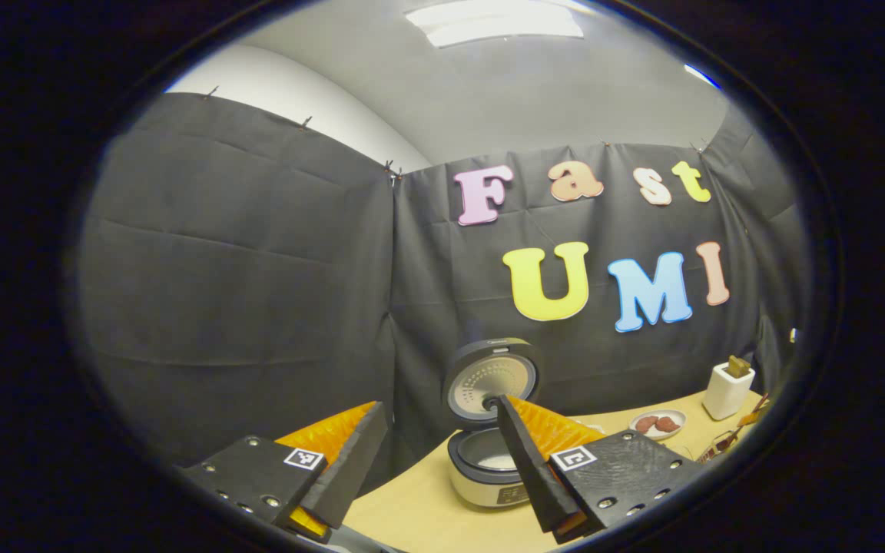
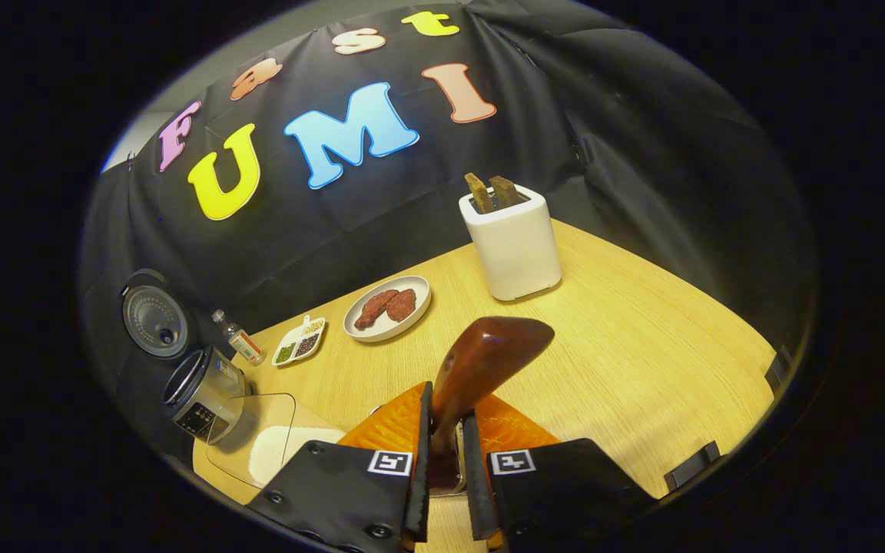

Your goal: Close the left gripper, press the button to open the rice cooker; take a wooden spoon from the chopstick holder with the right hand, scoop a spoonful of rice and pour it into the rice cooker, then put the wooden spoon back into the chopstick holder.

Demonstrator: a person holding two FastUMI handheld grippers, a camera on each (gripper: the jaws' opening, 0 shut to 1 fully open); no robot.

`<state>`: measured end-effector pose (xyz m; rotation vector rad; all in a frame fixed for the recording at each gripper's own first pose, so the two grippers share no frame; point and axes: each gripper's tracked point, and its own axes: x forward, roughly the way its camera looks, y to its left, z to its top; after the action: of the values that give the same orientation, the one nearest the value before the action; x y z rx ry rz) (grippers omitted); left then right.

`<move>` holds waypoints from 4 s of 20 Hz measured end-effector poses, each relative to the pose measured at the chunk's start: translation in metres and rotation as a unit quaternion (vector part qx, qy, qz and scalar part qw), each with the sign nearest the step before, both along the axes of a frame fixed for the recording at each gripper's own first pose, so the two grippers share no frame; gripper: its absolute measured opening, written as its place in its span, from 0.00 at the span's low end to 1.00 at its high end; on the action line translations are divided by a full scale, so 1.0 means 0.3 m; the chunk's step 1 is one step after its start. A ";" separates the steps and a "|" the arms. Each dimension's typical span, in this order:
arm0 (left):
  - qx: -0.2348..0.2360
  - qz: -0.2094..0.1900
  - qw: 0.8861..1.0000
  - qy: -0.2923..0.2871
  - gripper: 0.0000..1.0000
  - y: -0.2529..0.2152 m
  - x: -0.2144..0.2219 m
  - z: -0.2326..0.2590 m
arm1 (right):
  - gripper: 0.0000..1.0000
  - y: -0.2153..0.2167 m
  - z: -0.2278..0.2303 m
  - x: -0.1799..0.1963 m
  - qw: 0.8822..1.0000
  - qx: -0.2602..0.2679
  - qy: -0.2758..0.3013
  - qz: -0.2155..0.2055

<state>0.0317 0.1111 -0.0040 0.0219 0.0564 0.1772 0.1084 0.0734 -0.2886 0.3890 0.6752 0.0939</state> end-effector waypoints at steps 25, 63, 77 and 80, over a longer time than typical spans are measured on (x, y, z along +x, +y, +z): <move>-0.027 -0.041 0.999 0.014 0.87 0.068 0.217 -0.169 | 0.05 0.589 0.457 -0.042 0.944 -0.191 -0.197 0.181; -0.003 -0.025 1.000 0.006 0.87 0.151 0.202 -0.134 | 0.08 0.697 0.150 -0.019 0.968 0.232 0.082 0.052; 0.003 -0.018 1.000 0.014 0.87 0.247 0.229 -0.186 | 0.05 1.041 0.456 0.178 0.926 0.364 0.052 0.090; 0.008 -0.007 1.000 0.018 0.87 0.286 0.243 -0.213 | 0.07 1.186 0.478 0.206 0.922 0.366 0.048 0.115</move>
<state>0.1046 0.1968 -0.0677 0.0408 0.0901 0.1624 0.1702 0.4291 -0.1451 1.0380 0.7674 0.5643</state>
